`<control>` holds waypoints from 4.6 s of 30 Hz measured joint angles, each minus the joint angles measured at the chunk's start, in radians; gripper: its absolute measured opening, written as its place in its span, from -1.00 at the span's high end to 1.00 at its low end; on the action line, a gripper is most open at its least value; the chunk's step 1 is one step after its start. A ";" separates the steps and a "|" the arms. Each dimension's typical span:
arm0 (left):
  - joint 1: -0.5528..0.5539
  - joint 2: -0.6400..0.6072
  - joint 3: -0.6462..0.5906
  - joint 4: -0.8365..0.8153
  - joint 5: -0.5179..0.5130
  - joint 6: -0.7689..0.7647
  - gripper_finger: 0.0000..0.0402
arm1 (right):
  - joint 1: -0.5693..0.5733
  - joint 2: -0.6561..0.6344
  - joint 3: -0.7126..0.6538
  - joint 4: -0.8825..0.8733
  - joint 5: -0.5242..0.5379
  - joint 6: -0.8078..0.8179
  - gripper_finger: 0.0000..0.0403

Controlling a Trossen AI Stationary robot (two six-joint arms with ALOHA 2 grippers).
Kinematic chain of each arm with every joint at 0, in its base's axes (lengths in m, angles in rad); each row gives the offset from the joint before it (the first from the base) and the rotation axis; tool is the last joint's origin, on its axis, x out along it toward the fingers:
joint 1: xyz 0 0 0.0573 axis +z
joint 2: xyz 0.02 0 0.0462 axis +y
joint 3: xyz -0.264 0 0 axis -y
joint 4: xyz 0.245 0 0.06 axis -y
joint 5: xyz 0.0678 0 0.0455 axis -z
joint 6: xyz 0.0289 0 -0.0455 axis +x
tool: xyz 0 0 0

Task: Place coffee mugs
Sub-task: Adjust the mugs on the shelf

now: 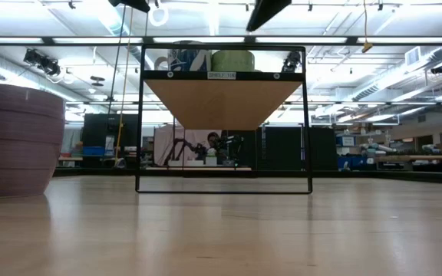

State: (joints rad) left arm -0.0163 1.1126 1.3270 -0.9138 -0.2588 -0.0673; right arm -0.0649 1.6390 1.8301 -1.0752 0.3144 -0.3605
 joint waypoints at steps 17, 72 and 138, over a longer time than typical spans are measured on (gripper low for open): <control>0.000 0.000 -0.001 0.028 -0.011 0.011 0.02 | -0.393 -0.364 -0.598 0.462 -0.031 0.048 -0.08; -0.096 0.000 -0.267 0.162 -0.011 -0.155 0.02 | -0.007 -0.468 -0.871 0.753 0.059 0.239 -0.01; -0.072 0.063 -0.517 0.775 -0.235 0.117 0.02 | -0.178 -0.347 -1.237 1.597 -0.058 0.204 0.13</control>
State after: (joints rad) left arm -0.0883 1.1755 0.8104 -0.1389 -0.4938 0.0498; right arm -0.2428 1.2915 0.5930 0.5218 0.2567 -0.1562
